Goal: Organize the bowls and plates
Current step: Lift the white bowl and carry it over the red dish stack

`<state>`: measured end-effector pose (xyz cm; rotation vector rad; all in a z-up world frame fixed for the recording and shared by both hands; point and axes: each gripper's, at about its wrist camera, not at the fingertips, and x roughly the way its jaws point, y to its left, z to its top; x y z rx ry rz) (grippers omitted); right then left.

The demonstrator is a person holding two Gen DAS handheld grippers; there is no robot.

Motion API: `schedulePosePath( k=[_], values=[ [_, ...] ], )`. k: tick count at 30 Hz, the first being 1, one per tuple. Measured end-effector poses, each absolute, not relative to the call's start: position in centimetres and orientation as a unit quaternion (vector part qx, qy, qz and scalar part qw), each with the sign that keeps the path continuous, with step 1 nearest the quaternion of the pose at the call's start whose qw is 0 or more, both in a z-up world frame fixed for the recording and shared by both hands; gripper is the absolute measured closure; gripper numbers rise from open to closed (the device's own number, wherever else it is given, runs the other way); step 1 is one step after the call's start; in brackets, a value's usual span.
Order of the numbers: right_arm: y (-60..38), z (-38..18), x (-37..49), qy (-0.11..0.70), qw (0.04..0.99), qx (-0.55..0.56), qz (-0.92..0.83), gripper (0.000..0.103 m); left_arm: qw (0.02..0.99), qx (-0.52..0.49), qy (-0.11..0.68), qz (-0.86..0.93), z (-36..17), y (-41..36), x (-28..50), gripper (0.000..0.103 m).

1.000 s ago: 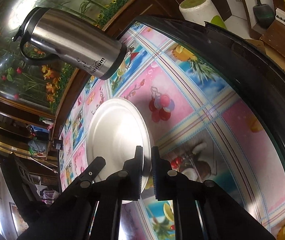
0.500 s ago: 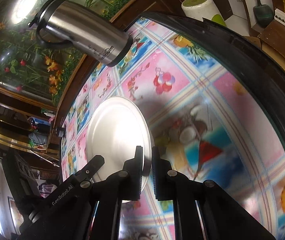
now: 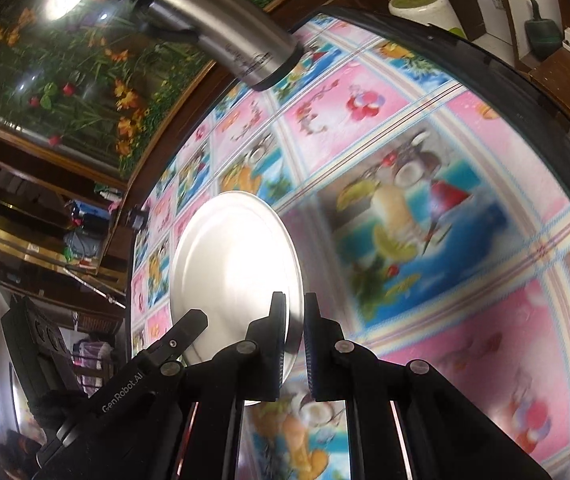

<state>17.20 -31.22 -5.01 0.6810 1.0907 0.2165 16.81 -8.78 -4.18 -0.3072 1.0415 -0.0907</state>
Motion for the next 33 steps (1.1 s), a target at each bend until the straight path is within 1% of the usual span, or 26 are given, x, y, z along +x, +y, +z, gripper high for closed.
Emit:
schedulePosePath(
  k=[15, 33],
  values=[
    [-23.8, -2.9, 14.0, 0.507, 0.801, 0.279, 0.150, 0.095, 0.871, -0.166, 0.463, -0.009, -2.3, -1.7, 11.6, 0.095],
    [-16.0, 0.7, 10.1, 0.485, 0.813, 0.230, 0.225, 0.095, 0.892, -0.196, 0.406, 0.036, 0.3, 5.3, 5.6, 0.095]
  ],
)
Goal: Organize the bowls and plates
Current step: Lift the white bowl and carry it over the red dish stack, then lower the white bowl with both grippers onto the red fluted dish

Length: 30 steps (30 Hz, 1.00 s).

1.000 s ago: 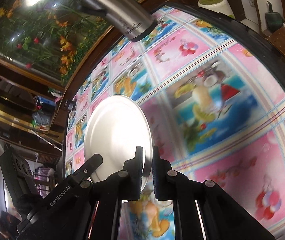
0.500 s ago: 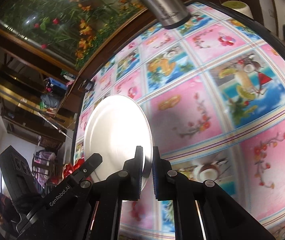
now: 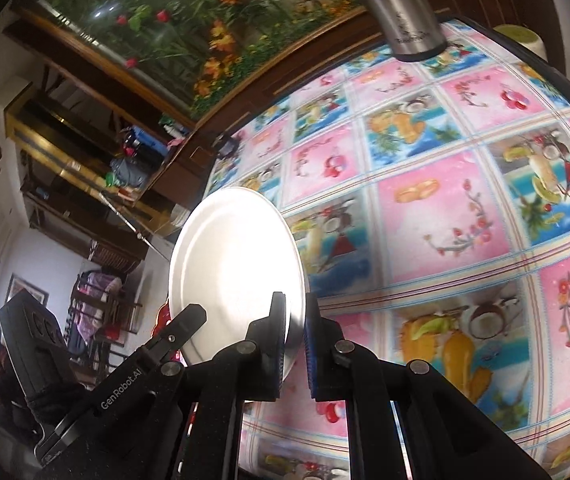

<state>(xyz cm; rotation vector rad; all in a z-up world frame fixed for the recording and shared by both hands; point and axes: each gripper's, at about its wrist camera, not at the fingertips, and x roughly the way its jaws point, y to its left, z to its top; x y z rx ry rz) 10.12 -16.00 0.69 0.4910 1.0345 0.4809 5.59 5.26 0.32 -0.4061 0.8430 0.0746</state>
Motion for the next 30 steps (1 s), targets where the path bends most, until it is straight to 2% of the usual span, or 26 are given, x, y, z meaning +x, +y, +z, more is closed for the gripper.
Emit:
schedulePosePath(
  k=[17, 30],
  values=[
    [-7.3, 2.6, 8.3, 0.478, 0.798, 0.191, 0.314, 0.095, 0.901, -0.222, 0.358, 0.102, 2.2, 12.2, 0.6, 0.094],
    [-2.9, 2.3, 7.1, 0.484, 0.790, 0.154, 0.343, 0.095, 0.899, -0.230, 0.347, 0.139, 1.4, 15.3, -1.7, 0.094]
  ],
)
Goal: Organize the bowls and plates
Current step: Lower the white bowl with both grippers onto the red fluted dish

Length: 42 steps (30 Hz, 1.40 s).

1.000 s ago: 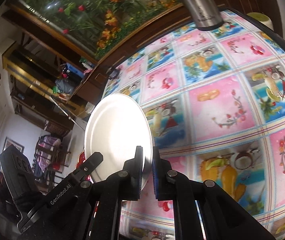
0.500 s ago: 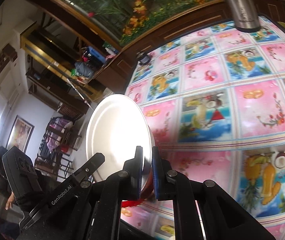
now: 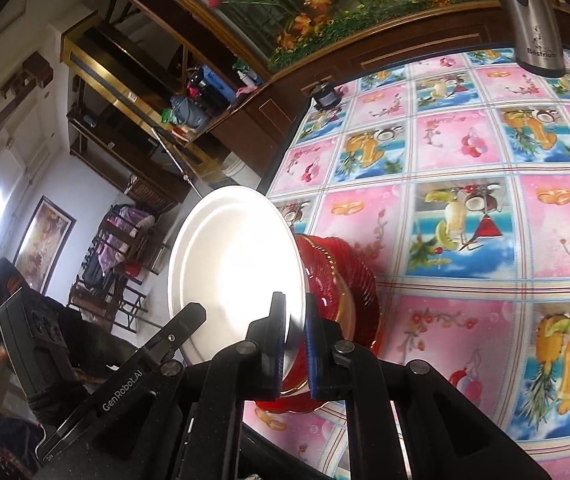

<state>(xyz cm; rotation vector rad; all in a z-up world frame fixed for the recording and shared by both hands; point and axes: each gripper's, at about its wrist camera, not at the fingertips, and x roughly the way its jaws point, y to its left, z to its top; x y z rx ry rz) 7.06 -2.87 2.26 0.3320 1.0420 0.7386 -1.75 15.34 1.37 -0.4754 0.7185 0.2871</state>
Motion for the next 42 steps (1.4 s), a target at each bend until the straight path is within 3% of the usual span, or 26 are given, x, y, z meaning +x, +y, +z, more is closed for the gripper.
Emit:
schedulePosePath(
  k=[42],
  values=[
    [1.5, 1.9, 6.1, 0.495, 0.789, 0.101, 0.349, 0.095, 0.891, -0.231, 0.359, 0.156, 0.2, 17.8, -2.7, 0.093]
  ],
)
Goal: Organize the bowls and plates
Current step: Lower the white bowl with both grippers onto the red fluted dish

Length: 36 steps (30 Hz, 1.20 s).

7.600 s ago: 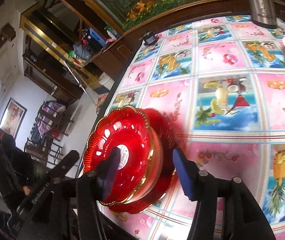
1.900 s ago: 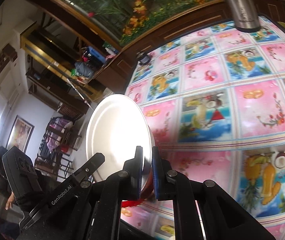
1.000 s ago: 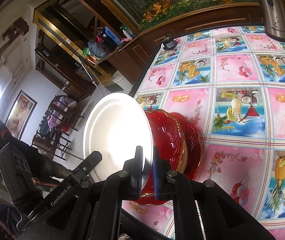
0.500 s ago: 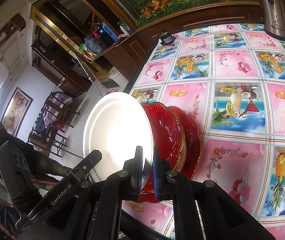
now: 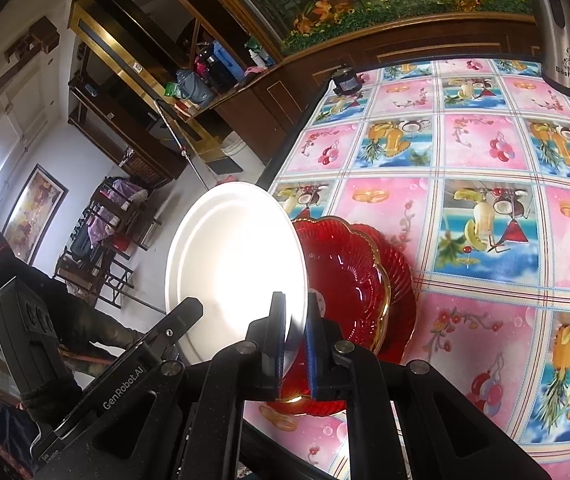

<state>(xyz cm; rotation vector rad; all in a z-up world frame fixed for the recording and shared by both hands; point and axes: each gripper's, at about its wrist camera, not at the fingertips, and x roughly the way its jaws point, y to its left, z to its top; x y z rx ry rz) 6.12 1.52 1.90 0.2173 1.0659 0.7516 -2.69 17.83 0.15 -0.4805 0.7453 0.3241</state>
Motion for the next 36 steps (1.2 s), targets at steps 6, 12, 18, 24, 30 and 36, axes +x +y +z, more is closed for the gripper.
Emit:
schedulePosePath(
  k=[6, 12, 18, 24, 30, 36],
  values=[
    [1.4, 1.0, 6.4, 0.505, 0.786, 0.098, 0.342, 0.095, 0.888, -0.229, 0.368, 0.153, -0.5, 17.7, -2.5, 0.093],
    [1.4, 0.9, 6.3, 0.506, 0.787, 0.096, 0.340, 0.095, 0.888, -0.226, 0.371, 0.152, -0.6, 17.6, -2.6, 0.093],
    [1.3, 0.8, 6.3, 0.509, 0.786, 0.095, 0.339, 0.095, 0.888, -0.224, 0.372, 0.151, -0.8, 17.5, -2.7, 0.093],
    [1.3, 0.8, 6.3, 0.509, 0.786, 0.093, 0.338, 0.095, 0.888, -0.222, 0.374, 0.151, -0.9, 17.4, -2.7, 0.092],
    [1.4, 0.7, 6.1, 0.511, 0.785, 0.089, 0.337, 0.095, 0.888, -0.214, 0.378, 0.149, -1.0, 17.2, -2.7, 0.092],
    [1.3, 0.7, 6.1, 0.511, 0.785, 0.089, 0.338, 0.095, 0.889, -0.214, 0.377, 0.149, -1.0, 17.2, -2.7, 0.092]
  ],
)
